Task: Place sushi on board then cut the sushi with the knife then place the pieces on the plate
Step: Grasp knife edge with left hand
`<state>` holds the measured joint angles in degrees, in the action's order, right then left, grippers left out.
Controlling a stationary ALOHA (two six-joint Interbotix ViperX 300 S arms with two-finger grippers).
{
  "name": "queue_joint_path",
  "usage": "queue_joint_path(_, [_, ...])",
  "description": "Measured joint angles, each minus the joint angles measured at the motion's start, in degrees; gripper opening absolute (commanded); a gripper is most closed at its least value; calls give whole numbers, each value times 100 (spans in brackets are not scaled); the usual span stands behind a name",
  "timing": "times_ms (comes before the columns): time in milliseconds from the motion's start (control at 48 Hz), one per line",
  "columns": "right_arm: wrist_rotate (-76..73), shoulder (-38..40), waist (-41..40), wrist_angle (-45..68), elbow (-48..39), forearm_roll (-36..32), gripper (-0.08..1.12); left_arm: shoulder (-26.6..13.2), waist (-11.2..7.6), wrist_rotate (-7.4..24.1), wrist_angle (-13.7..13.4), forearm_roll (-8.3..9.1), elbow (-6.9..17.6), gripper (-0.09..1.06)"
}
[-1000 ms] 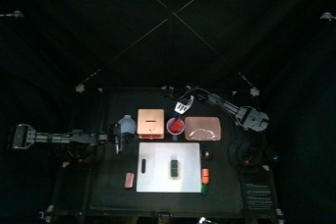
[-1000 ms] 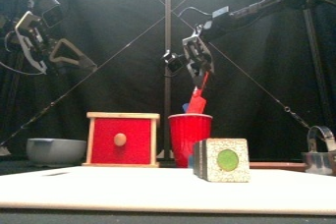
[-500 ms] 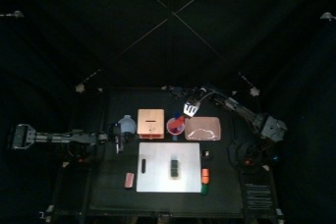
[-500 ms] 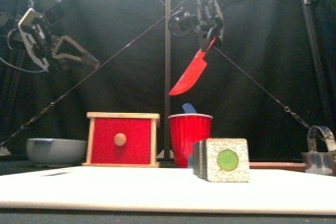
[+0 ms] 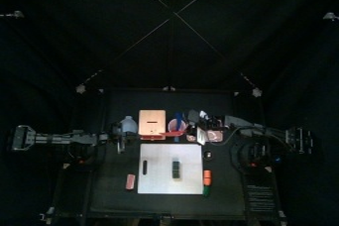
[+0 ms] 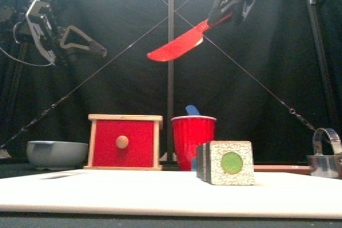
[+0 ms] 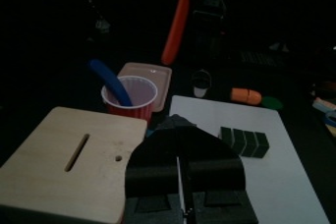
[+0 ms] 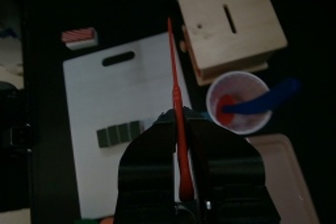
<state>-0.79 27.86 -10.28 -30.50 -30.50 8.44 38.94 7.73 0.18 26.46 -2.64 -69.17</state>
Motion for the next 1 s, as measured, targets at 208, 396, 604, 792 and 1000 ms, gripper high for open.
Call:
queue_joint_path(208, [26,598,439,1556,-1301,-158,26,0,-220,0,18,114,158,2])
queue_joint_path(396, [-35,615,949,2637,-2092,-325,26,-9,-571,-26,-185,290,299,22])
queue_joint_path(604, [-79,369,1380,3612,-2707,79,26,-281,-1002,-26,-510,0,466,53])
queue_joint_path(792, [-88,79,1564,4008,-2795,299,26,-712,-1090,-26,-879,-264,721,86])
queue_joint_path(1000, [-88,-255,1600,4069,-2795,325,26,-1160,-1125,-9,-1310,-290,1134,103])
